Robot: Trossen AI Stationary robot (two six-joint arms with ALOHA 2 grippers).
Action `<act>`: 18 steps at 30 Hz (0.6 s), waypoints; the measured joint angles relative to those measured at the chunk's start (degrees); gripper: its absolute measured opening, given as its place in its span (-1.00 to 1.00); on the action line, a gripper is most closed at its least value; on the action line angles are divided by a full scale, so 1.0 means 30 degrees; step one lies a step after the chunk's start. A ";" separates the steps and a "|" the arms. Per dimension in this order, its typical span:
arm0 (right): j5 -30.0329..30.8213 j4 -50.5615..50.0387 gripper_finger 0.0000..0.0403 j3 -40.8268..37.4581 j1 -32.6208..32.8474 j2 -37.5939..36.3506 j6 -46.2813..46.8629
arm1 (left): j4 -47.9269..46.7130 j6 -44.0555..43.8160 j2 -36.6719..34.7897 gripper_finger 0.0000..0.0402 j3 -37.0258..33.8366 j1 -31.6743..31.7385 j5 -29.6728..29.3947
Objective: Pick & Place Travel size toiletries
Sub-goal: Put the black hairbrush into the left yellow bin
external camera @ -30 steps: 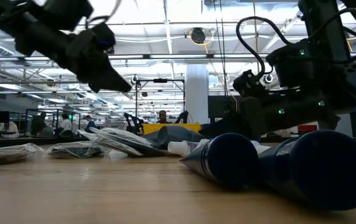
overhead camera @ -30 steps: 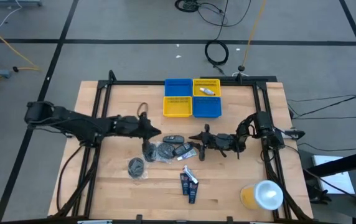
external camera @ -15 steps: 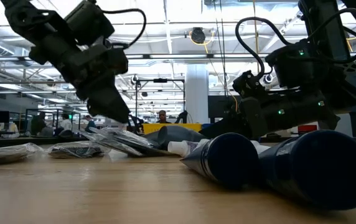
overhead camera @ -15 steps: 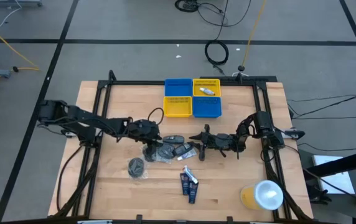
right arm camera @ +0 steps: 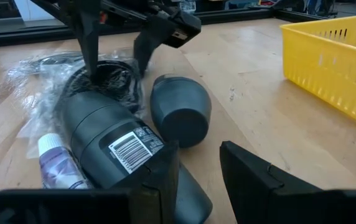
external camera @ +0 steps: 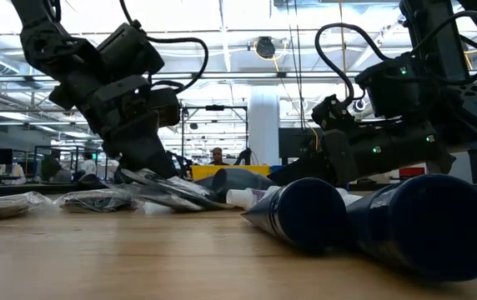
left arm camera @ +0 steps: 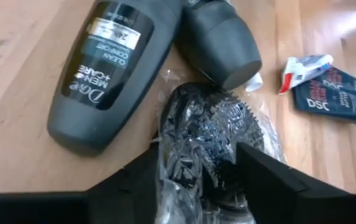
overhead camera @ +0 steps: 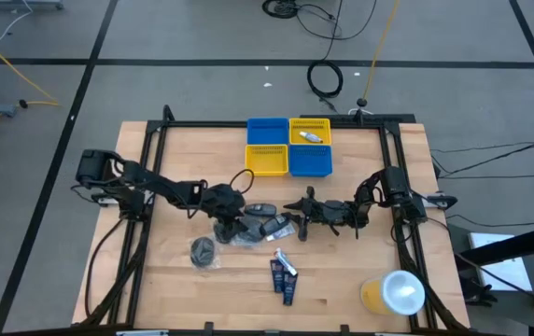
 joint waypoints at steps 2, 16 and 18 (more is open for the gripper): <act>0.0000 -0.0018 -0.46 0.0000 0.0000 -0.0006 0.0000 | 0.0107 0.0300 -0.0007 -0.23 0.0000 0.0000 0.0053; 0.0000 -0.0083 -0.46 -0.0007 0.0000 0.0000 0.0000 | 0.0030 0.2650 -0.2264 -0.84 -0.0015 0.0000 0.2115; 0.0000 -0.0116 -0.46 -0.0007 0.0000 0.0000 0.0000 | 0.0010 0.3036 -0.3097 -0.82 -0.0015 0.0046 0.2094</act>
